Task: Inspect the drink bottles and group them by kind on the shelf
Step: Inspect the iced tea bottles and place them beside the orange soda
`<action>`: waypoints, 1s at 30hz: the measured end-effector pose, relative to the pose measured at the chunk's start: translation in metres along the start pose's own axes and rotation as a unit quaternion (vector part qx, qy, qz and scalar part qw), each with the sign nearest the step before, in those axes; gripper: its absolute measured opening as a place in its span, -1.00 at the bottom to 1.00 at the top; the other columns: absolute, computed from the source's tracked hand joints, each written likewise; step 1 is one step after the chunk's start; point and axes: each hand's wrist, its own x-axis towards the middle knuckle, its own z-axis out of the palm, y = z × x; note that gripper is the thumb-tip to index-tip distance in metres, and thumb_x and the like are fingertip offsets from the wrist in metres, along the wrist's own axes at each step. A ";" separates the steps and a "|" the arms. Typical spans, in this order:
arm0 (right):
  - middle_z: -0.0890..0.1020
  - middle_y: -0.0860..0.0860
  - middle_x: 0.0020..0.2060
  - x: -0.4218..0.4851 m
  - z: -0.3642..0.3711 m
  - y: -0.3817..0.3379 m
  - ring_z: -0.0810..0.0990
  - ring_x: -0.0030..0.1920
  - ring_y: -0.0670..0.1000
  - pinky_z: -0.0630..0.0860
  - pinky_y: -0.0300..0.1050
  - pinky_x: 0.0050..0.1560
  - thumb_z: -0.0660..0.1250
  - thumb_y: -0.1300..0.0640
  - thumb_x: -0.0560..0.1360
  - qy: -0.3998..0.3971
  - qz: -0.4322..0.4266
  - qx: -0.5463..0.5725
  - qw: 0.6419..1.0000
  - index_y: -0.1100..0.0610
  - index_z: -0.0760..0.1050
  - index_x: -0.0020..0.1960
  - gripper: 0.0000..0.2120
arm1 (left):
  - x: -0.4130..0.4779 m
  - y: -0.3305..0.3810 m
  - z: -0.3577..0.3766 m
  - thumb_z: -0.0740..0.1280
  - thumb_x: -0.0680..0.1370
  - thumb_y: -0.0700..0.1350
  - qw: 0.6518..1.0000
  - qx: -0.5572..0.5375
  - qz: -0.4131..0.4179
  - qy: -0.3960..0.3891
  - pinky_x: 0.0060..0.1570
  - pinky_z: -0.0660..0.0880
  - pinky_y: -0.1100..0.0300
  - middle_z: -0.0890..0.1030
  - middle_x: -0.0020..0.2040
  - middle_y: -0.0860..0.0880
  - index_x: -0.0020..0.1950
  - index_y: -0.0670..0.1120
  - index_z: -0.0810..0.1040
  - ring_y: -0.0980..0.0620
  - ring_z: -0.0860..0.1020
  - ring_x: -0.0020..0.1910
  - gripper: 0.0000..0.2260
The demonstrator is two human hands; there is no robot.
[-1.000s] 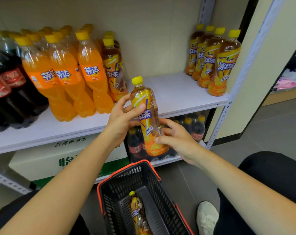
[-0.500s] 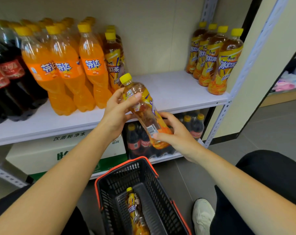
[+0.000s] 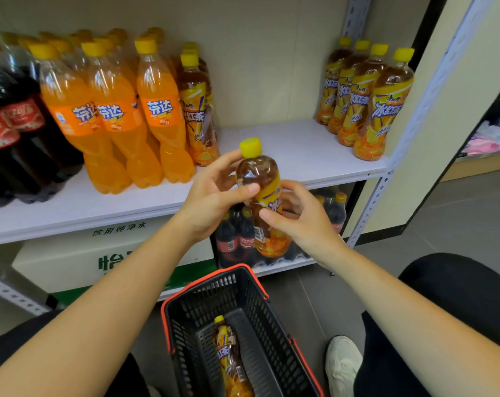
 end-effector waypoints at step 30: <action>0.56 -0.13 0.34 -0.007 -0.006 -0.004 0.51 0.36 -0.12 0.52 0.06 0.36 0.66 0.12 0.34 -0.025 -0.095 -0.175 0.980 -0.08 0.40 0.50 -0.19 | -0.012 0.021 -0.005 0.39 0.59 -0.24 0.988 0.142 0.057 -0.006 -0.19 0.63 0.17 0.73 0.00 -0.08 0.03 -0.10 0.72 -0.03 0.67 -0.02 -0.88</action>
